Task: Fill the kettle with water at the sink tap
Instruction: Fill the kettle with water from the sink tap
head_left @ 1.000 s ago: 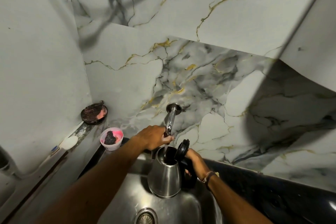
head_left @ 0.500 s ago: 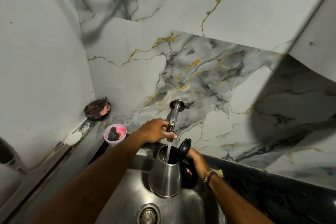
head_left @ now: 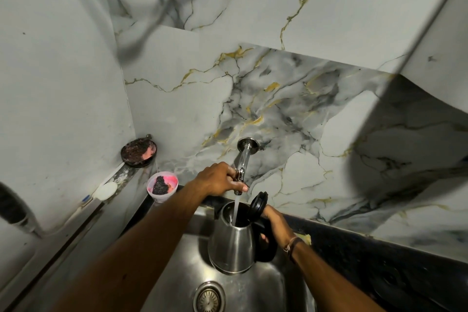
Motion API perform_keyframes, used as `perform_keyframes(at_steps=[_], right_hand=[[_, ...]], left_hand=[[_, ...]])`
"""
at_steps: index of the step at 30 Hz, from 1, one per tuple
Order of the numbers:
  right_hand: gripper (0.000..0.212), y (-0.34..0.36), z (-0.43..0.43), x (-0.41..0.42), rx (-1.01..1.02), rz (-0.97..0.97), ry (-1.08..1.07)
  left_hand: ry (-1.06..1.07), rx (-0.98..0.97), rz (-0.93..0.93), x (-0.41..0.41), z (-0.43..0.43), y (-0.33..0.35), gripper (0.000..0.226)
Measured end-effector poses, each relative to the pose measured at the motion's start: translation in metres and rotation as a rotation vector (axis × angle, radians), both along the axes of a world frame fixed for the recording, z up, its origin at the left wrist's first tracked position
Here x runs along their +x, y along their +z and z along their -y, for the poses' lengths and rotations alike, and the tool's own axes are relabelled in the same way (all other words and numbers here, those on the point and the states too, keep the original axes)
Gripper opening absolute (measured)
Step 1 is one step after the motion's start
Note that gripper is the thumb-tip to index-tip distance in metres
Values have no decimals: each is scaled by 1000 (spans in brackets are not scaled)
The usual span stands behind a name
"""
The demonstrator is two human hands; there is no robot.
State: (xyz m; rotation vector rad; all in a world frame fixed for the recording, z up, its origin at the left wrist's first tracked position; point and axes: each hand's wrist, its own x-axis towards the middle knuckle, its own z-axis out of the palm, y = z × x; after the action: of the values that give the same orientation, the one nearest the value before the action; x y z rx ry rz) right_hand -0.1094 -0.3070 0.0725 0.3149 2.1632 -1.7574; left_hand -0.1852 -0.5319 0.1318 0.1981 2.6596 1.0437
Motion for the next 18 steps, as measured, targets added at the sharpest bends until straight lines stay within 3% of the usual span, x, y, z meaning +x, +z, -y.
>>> perform_keyframes(at_steps=[7,18], right_hand=[[48,6,1,0,3,-7,-14],[58,8,3,1,-4,5,-2]], left_hand=[[22,0,-4,1,-1,-2,44],[41,-17,2,-2,-2,-4,34]])
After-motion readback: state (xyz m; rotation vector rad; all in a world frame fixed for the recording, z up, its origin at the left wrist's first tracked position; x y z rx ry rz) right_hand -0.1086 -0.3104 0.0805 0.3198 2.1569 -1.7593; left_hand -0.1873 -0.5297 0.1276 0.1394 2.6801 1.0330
